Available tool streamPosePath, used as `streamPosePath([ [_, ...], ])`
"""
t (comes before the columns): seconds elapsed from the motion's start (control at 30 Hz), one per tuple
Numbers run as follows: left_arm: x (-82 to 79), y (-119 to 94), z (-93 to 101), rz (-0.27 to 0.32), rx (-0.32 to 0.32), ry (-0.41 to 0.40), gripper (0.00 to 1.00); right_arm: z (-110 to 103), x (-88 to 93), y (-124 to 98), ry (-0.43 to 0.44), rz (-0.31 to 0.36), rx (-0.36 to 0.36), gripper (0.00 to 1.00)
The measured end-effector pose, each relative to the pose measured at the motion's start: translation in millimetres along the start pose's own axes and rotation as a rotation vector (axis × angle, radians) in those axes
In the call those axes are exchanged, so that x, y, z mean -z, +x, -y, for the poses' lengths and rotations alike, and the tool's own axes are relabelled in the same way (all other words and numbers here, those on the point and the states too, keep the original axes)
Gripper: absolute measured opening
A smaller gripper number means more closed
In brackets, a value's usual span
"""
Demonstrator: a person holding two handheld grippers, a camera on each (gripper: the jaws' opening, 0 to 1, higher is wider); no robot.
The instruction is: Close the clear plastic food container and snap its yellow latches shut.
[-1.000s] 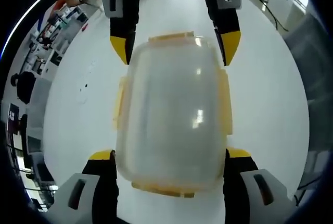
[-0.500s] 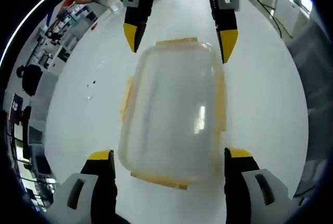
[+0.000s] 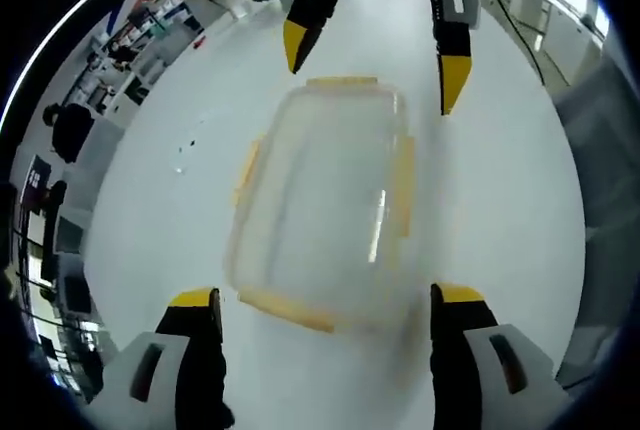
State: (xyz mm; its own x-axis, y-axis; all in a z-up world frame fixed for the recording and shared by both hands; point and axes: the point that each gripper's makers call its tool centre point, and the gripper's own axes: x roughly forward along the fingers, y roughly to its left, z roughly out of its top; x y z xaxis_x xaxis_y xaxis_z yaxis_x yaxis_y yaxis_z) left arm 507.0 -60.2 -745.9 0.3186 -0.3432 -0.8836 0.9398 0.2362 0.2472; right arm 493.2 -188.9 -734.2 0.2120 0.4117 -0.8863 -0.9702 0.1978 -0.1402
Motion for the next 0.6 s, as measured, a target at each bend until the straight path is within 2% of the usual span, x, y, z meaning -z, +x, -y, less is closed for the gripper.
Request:
streamPosePath([
  [0.37,4.6,-12.0,16.4,0.028,-0.017,-0.056,0.83,-14.5,0.8,-11.1,0.064,0.035,0.031,0.74],
  [0.47,3.9,-16.9,23.8,0.051,-0.020,-0.084,0.83,-21.4,-2.2,-14.9,0.119,0.067,0.037,0.74],
  [0.6,9.4,-18.0,31.9,0.051,-0.019,-0.098,0.83,-27.4,-3.4,-18.0,0.144,0.083,0.049,0.74],
])
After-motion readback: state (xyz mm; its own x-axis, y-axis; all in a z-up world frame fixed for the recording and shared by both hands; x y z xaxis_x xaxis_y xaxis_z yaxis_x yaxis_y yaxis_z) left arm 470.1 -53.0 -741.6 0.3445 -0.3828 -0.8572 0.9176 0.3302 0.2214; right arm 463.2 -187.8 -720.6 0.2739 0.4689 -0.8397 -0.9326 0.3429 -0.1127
